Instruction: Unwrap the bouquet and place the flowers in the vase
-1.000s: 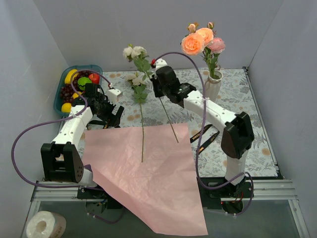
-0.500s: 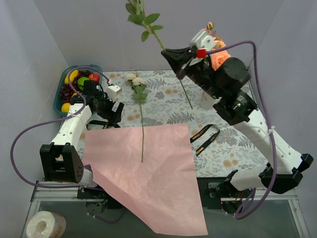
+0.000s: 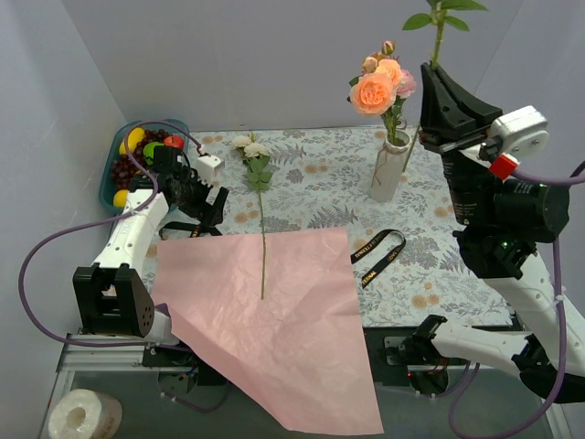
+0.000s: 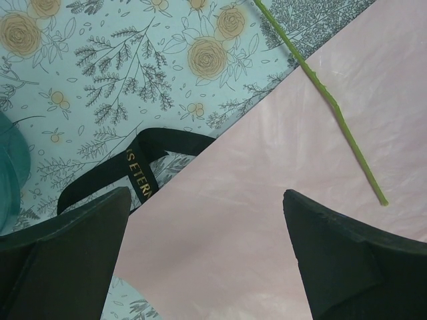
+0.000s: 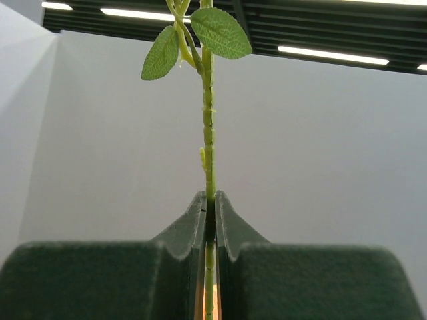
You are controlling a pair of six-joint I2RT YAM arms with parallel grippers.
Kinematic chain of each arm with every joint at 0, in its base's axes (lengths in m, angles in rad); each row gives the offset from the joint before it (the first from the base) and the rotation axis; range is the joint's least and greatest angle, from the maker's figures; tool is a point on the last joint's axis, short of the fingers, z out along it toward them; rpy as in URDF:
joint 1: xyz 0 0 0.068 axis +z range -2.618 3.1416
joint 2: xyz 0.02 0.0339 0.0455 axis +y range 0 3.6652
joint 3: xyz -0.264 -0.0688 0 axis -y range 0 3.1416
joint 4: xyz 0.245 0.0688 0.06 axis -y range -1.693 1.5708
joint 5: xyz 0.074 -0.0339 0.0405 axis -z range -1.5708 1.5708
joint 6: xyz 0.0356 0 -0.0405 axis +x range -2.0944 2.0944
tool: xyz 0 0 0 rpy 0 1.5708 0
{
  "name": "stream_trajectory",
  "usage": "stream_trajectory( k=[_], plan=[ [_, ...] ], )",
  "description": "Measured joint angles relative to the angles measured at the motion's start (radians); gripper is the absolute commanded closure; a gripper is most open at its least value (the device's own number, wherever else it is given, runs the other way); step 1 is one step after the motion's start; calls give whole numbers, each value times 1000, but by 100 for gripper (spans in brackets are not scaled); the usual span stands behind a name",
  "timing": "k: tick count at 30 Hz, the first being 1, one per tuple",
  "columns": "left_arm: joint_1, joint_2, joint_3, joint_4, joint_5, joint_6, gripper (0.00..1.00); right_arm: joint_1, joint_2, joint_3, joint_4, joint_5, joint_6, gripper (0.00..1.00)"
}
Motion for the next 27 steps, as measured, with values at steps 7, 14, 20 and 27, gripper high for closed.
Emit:
stream_trajectory(
  k=[7,14,20,27],
  plan=[
    [0,8,56,-11,10,0,2,-1,-100,-168,200,190,-172,99],
    [0,23,75,-11,27,-10,2,-160,-11,-291,442,256,-162,99],
    [0,23,75,-10,28,-6,2,-396,89,-351,457,179,23,99],
    [0,23,75,-10,26,2,2,-475,145,-349,550,74,142,99]
  ],
)
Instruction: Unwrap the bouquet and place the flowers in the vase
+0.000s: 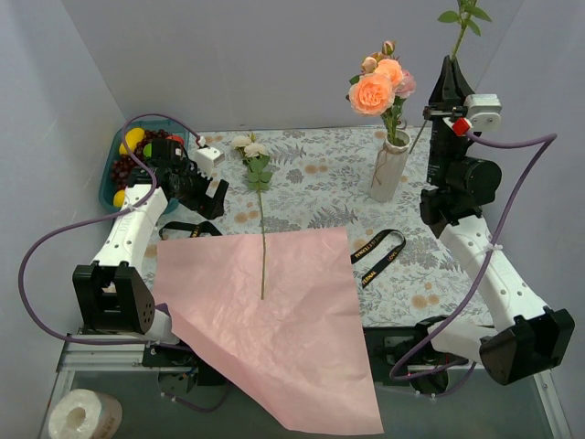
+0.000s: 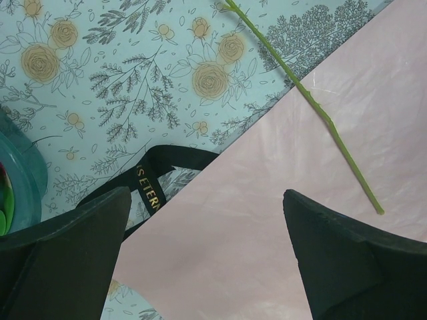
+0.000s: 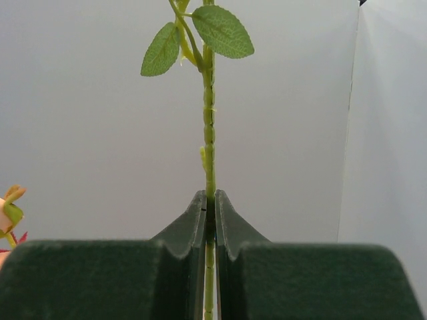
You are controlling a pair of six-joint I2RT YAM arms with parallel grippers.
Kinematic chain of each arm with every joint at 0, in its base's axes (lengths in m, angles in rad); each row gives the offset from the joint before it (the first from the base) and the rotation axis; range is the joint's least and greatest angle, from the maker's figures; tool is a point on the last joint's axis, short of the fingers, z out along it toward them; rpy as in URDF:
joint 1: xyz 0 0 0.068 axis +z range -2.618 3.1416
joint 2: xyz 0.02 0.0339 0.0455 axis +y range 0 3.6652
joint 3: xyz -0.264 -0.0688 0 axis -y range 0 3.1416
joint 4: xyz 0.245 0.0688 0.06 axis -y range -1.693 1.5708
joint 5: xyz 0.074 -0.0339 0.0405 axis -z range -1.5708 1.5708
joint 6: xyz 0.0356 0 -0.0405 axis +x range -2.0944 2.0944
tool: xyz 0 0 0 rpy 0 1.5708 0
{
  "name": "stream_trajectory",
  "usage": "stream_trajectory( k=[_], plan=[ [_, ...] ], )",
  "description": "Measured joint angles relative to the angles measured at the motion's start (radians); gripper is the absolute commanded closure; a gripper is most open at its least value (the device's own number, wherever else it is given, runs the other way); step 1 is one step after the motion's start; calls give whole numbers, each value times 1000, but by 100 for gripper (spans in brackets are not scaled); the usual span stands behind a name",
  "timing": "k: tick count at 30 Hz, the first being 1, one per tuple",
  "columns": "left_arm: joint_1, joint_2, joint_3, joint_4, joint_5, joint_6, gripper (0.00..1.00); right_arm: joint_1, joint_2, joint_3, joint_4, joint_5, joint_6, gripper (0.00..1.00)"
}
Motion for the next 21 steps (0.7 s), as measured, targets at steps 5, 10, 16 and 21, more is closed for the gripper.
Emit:
stream_trajectory(
  k=[5,10,16,21],
  plan=[
    [0,0,0,7,-3,8,2,-35,77,7,78,-53,41,99],
    [0,16,0,19,-11,18,2,-58,160,13,142,-83,66,99],
    [0,65,0,16,-18,28,2,-82,237,21,202,-103,81,99],
    [0,73,2,14,-19,37,2,-95,267,22,237,-119,90,99]
  ],
)
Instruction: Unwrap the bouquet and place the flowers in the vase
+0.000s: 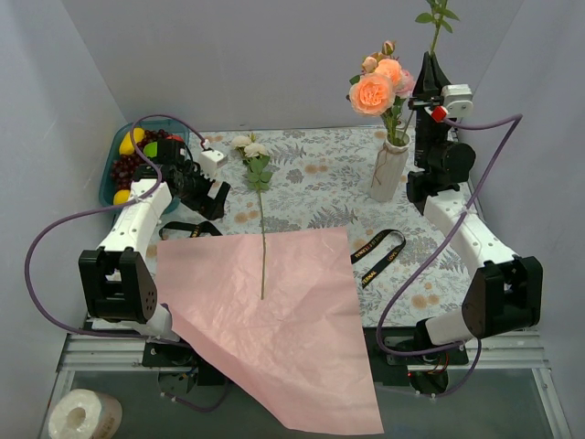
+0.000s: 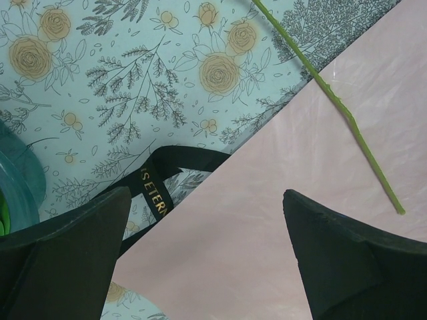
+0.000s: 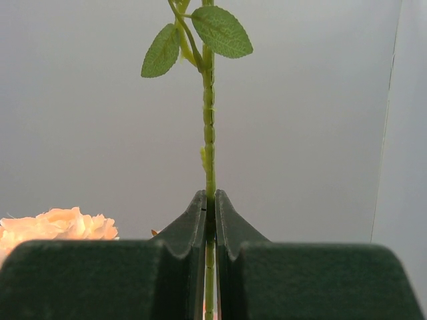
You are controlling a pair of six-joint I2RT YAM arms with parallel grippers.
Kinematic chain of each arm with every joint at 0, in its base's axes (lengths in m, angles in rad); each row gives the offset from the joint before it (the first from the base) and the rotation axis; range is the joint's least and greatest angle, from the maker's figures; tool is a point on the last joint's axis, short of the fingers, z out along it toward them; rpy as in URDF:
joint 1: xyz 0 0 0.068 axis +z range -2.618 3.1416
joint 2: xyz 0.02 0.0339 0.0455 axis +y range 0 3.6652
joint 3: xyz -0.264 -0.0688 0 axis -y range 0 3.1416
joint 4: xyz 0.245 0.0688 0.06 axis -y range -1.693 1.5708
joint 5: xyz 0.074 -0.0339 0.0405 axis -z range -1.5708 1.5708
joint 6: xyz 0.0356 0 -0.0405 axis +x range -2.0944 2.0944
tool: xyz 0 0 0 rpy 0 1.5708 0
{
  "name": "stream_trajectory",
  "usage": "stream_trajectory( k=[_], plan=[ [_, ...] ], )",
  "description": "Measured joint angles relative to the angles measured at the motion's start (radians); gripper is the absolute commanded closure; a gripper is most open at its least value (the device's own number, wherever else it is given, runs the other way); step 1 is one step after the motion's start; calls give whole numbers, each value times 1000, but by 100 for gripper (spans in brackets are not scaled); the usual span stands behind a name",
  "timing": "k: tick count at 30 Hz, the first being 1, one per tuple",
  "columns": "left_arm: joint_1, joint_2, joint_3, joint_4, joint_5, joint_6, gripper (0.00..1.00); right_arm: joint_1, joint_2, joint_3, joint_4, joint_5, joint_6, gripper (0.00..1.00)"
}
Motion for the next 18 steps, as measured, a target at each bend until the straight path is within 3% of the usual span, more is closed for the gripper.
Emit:
stream_trajectory(
  k=[18],
  plan=[
    [0,21,12,-1,-5,11,2,-5,11,-100,86,-2,29,99]
  ],
)
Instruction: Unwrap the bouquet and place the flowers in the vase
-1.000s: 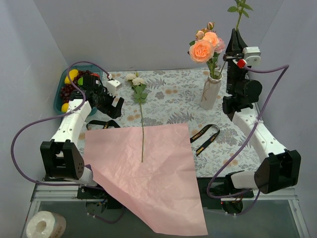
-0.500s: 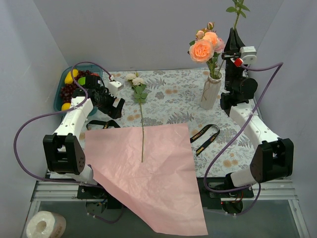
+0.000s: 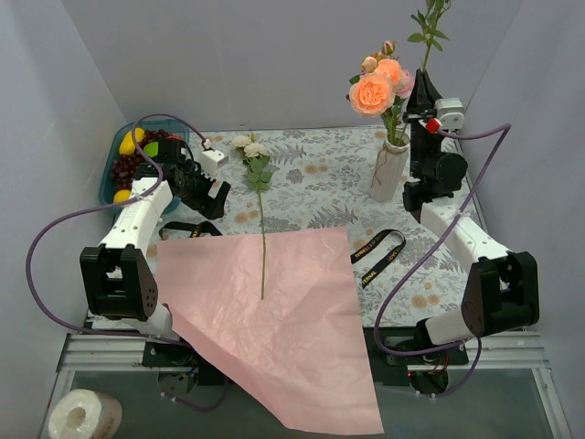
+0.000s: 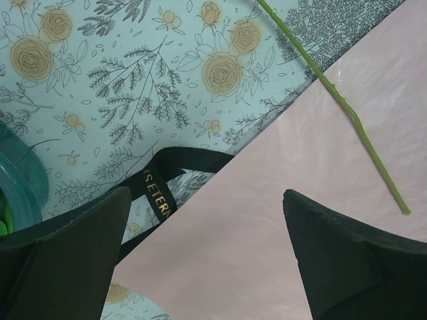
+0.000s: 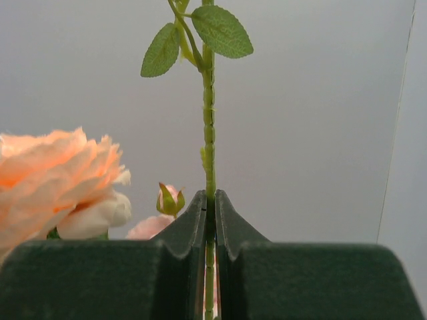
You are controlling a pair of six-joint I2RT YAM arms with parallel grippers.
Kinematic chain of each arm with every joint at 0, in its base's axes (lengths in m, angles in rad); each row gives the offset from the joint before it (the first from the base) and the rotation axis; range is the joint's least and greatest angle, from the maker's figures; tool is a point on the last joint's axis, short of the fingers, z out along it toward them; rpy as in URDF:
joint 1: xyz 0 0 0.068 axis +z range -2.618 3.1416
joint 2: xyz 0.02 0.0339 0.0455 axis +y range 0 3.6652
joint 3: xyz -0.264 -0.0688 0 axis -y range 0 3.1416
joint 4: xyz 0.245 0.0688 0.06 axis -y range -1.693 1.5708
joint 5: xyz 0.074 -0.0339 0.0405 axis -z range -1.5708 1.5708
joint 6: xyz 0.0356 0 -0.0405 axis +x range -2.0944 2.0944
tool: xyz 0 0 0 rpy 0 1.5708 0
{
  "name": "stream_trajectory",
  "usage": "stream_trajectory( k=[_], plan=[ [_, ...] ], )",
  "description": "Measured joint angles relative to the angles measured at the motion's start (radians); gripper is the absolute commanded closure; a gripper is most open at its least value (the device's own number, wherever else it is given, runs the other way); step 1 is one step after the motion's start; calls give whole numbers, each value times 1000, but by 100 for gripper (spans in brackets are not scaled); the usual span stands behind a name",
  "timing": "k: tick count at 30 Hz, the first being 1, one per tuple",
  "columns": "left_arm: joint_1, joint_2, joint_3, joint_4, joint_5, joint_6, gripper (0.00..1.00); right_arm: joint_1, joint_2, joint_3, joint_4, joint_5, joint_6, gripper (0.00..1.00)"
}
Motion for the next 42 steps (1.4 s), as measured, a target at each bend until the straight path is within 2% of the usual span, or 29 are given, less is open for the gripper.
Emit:
stream_trajectory(
  k=[8,9,13,15,16,19,28,35,42],
  plan=[
    [0,-3,0,-4,-3,3,2,0,0,-87,2,4,-8,99],
    [0,-4,0,-5,-4,3,2,0,0,-92,-3,5,-8,96],
    [0,-6,0,-8,-8,4,2,0,-5,-94,-43,18,5,52],
    [0,-7,0,-11,-10,4,2,0,-19,-94,-111,30,22,47],
    [0,-9,0,-12,-10,3,2,0,-28,-94,-148,34,29,35],
    [0,-15,0,-14,-12,4,2,0,-54,-94,-232,50,51,24],
    [0,-44,7,-25,-14,3,2,0,-150,-53,-564,123,111,21],
    [0,-64,22,-39,-6,2,2,-1,-152,88,-958,246,195,17],
    [0,-97,49,-71,8,2,2,-1,-154,103,-1263,242,323,16]
  ],
)
